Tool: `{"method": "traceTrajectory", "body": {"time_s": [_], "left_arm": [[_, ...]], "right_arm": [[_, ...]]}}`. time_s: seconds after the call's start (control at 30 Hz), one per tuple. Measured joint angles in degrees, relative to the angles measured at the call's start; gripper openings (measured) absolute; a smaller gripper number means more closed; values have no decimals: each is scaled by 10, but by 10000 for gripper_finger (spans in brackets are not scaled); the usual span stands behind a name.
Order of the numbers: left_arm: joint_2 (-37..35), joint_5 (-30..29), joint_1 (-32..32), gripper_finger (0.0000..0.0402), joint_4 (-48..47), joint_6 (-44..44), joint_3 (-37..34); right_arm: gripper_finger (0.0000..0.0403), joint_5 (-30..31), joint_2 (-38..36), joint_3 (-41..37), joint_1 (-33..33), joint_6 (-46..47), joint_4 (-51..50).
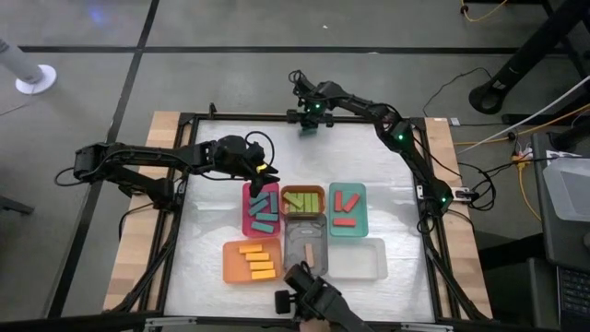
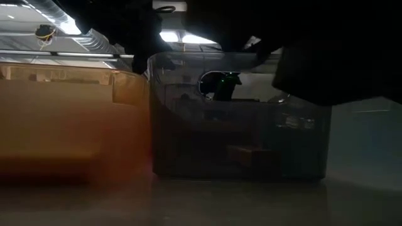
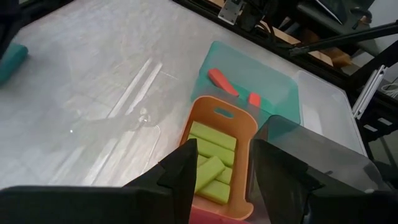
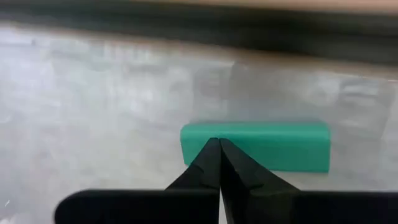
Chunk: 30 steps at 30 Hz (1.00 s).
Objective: Sort blocks
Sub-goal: Put the blue block into the pink bin
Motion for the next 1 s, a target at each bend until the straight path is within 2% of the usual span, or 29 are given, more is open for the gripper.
{"method": "traceTrajectory", "body": {"time_s": [0.17,0.47,0.6,0.9,1.0], "left_arm": [[0,0,0,143,0,8,0],[0,0,0,143,0,6,0],[0,0,0,143,0,4,0],[0,0,0,143,0,-4,0],[0,0,0,143,0,-4,0]], "right_arm": [[2,-25,1,-1,18,-15,-4],[3,45,-4,0,59,-95,-60],[5,37,-9,9,66,-132,-69],[5,34,-15,70,74,-344,-66],[5,35,-15,70,73,-372,-69]]}}
